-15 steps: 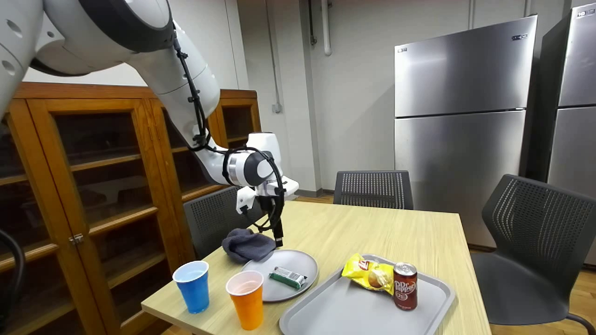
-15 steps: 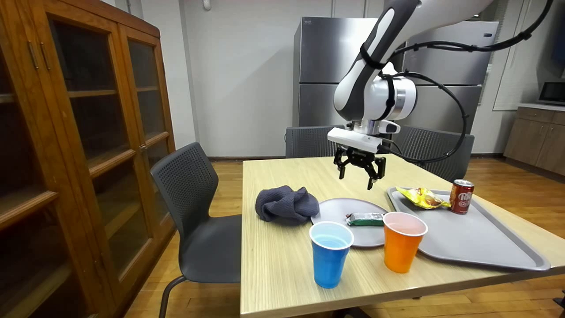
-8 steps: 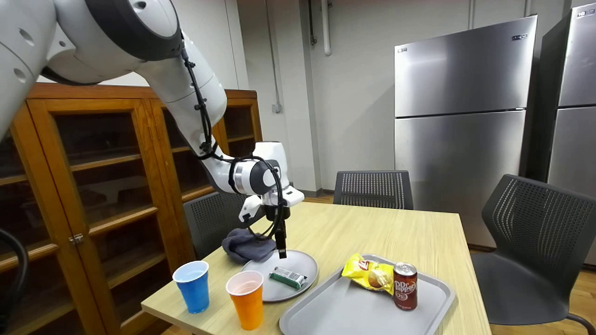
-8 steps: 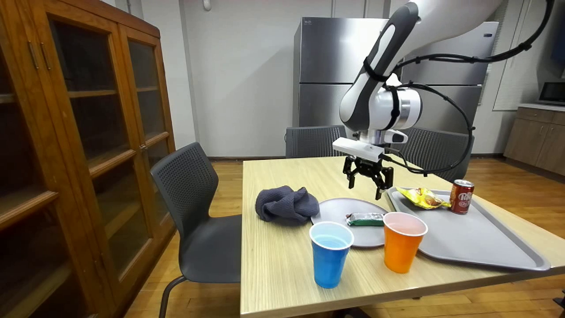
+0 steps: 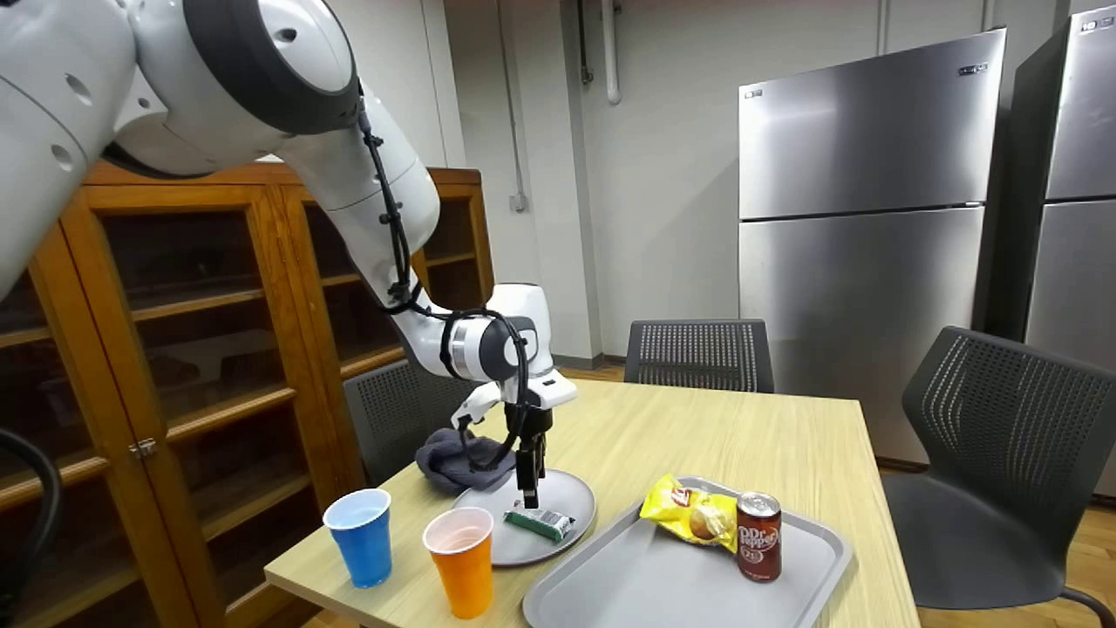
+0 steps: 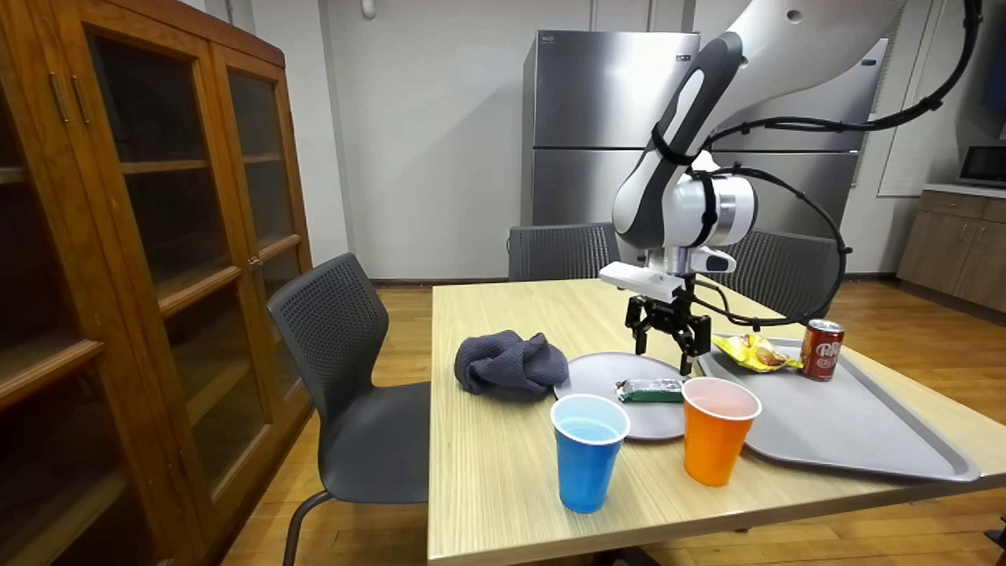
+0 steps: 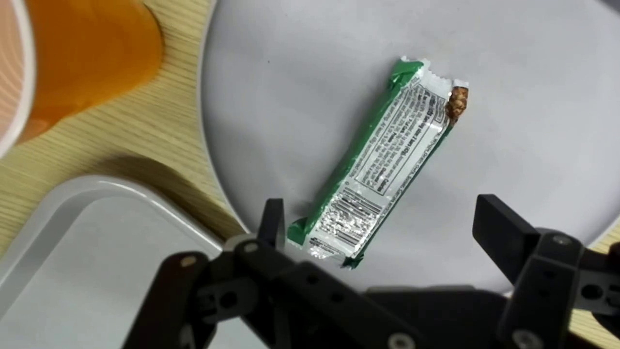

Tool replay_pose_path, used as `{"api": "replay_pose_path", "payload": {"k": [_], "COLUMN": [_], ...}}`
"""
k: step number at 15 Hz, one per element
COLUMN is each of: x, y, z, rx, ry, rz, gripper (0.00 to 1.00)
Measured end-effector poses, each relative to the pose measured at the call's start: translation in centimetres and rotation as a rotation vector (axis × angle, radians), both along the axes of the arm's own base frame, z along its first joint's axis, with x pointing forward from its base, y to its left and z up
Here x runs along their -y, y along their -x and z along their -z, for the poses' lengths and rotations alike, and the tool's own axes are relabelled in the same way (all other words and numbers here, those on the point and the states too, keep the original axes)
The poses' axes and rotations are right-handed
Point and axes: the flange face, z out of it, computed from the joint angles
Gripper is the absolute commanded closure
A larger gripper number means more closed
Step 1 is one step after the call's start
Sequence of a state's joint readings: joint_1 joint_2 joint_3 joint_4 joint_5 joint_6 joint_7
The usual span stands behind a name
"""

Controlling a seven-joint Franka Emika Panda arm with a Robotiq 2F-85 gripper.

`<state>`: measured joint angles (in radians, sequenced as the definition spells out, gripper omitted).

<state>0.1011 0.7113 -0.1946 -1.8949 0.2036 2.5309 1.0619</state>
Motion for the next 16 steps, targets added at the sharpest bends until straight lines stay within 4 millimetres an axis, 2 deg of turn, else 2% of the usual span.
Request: {"api": "replay_pose_path", "payload": {"k": [16], "x": [0.0], "y": [-1.4], "z": [3.8], "rx": [-0.010], "ry": [-0.046], "rz": [0.092], "gripper": [0.00]}}
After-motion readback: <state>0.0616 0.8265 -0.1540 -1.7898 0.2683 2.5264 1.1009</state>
